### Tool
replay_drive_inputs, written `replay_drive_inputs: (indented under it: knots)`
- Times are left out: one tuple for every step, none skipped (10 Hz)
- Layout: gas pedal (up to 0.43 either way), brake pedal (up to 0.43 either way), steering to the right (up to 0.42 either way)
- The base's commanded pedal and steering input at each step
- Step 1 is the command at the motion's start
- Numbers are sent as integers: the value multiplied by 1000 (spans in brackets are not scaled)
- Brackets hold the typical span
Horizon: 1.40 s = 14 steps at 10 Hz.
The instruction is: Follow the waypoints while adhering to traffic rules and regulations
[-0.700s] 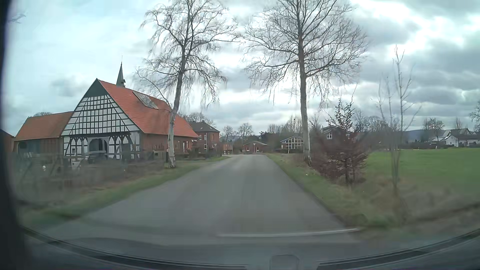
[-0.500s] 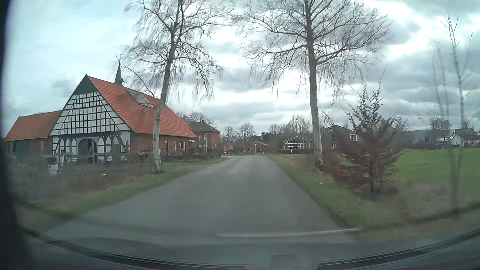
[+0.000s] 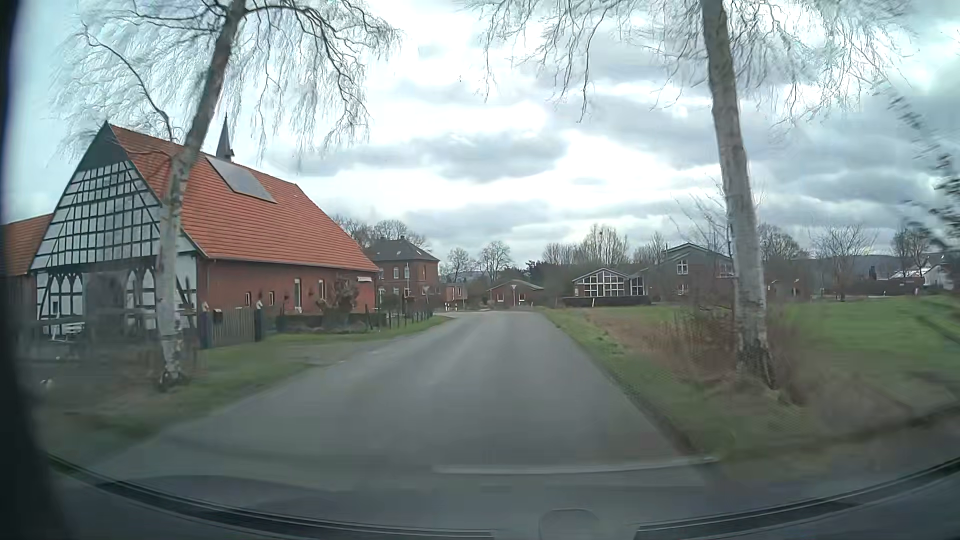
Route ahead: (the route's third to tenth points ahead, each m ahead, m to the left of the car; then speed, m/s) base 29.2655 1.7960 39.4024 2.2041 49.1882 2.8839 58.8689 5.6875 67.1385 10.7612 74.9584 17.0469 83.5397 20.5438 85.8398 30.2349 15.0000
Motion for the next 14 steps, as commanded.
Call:
replay_drive_inputs:
  knots:
    - [0,6,-2]
    - [0,12,0]
    - [0,24,1]
    - [0,30,2]
    - [0,43,2]
    - [0,49,3]
    - [0,73,5]
    - [0,79,5]
    - [0,79,5]
    - [0,91,5]
    - [0,116,5]
    - [0,134,5]
    - [0,146,5]
    - [0,152,5]
